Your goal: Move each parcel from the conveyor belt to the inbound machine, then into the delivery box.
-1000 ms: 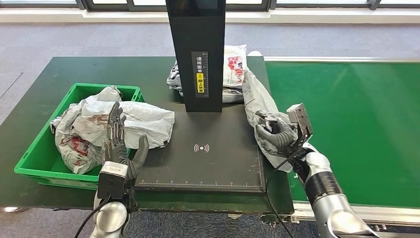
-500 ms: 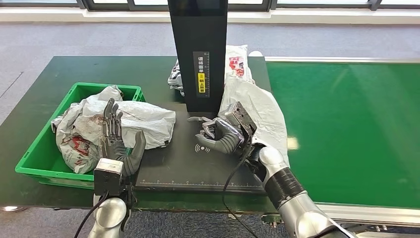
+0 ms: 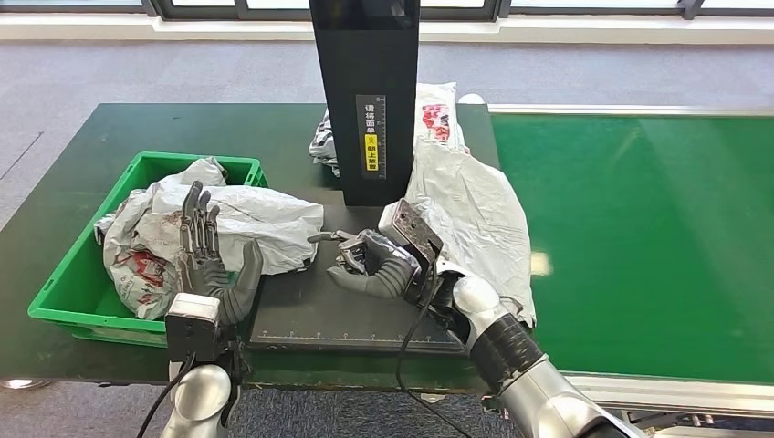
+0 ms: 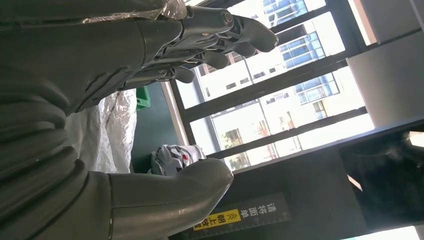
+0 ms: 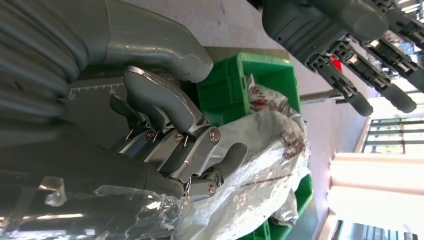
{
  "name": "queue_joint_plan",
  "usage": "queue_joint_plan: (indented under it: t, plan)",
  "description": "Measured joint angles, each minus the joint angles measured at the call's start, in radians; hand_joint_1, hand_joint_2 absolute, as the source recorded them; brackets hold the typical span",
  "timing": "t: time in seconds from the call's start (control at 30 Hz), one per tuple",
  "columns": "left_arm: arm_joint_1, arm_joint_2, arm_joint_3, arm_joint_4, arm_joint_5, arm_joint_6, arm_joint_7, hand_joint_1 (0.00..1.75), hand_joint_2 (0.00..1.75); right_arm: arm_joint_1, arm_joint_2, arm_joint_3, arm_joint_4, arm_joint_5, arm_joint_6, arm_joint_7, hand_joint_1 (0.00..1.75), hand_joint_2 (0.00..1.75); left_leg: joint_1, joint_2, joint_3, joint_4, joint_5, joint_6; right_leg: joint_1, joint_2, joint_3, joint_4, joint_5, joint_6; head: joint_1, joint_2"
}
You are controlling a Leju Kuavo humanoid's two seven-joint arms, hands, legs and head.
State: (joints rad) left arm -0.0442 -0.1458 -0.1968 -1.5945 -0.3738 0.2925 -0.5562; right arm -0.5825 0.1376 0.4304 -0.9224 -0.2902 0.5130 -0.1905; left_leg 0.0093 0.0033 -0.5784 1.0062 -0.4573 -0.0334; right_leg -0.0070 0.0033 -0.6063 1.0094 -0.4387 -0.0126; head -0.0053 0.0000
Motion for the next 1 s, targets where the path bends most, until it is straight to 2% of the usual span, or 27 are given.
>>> queue_joint_plan:
  t: [0.3,0.43,0.63,0.8,1.0]
  plan:
    - [0.021,0.001,0.000,-0.027,0.000,0.015,-0.004,0.00,1.75,0.008,0.000,0.065,-0.035,-0.039,-0.005,0.011,1.75,1.75,0.000,0.000,0.000,0.000,0.000,0.000,0.000,0.000,0.000,0.000,0.000,0.000,0.000,0.000]
    - [0.026,0.001,0.000,-0.032,0.000,0.019,-0.004,0.00,1.75,0.008,0.000,0.078,-0.040,-0.024,-0.025,0.007,0.00,1.75,0.000,0.000,0.000,0.000,0.000,0.000,0.000,0.000,0.000,0.000,0.000,0.000,0.000,0.000]
    - [0.044,0.001,0.002,-0.052,-0.006,0.040,-0.001,0.00,1.75,0.002,-0.009,0.098,-0.061,0.095,-0.197,-0.048,0.00,1.75,0.000,0.000,0.000,0.000,0.000,0.000,0.000,0.000,0.000,0.000,0.000,0.000,0.000,0.000]
    - [0.063,0.001,0.017,-0.071,-0.021,0.046,0.006,0.00,1.75,0.023,-0.054,0.091,-0.169,0.190,-0.328,-0.080,0.00,1.75,0.000,0.000,0.000,0.001,0.000,0.001,0.000,0.000,0.000,0.000,0.000,0.000,0.000,0.000]
    - [0.058,-0.002,0.031,-0.074,-0.037,0.033,0.018,0.00,1.75,0.107,-0.093,-0.006,-0.369,0.293,-0.463,-0.091,0.00,1.75,0.000,0.000,0.000,0.001,-0.001,0.002,0.000,0.000,0.000,0.000,-0.001,0.001,0.000,0.000]
